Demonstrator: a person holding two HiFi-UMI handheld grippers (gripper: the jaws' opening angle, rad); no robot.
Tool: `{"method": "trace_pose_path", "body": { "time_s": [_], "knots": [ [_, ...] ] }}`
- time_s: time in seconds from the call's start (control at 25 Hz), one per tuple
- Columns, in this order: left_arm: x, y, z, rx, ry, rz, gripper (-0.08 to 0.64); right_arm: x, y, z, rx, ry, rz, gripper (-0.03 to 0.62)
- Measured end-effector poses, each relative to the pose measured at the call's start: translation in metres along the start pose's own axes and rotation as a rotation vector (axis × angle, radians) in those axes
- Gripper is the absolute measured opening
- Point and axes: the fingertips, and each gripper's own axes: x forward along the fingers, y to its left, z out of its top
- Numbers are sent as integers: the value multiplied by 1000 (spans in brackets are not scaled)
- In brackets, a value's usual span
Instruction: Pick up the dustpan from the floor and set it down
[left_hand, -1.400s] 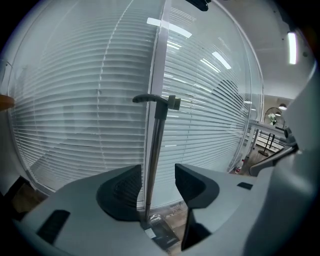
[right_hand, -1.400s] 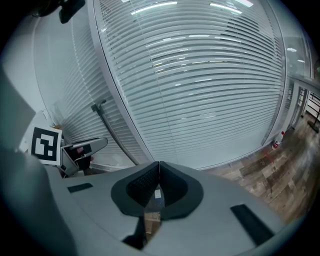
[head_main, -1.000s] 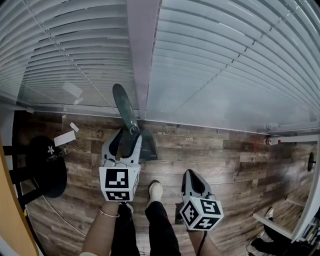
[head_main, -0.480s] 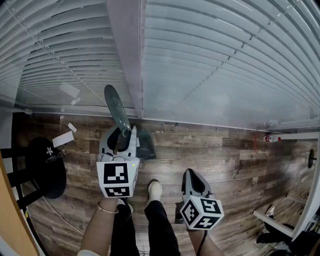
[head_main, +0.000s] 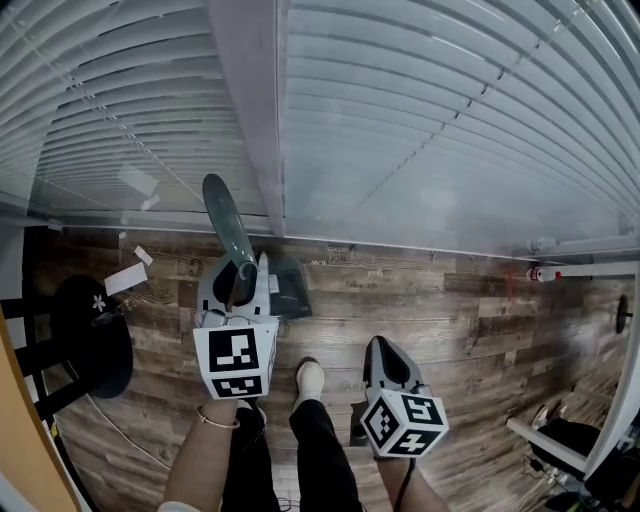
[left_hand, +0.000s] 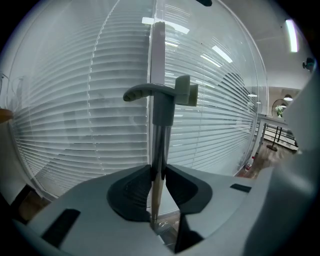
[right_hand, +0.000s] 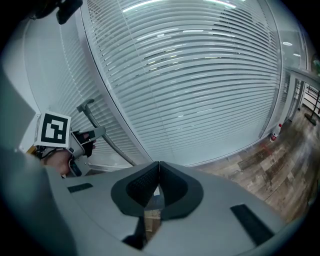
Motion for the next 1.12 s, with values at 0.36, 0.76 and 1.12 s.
{"method": "trace_pose_path", "body": {
  "time_s": [0.36,0.76,1.12],
  "knots": [
    [-37,1,1,12,-12,-6,94,-5,22,12,-28,-8,35,32],
    [-93,-2,15,-15,-1,-23,94,-16,64,38,-51,-48,78,32],
    [-160,18,102,-67,-66,-3,94,-83,120,102,-186,-157,116,32]
  ]
}}
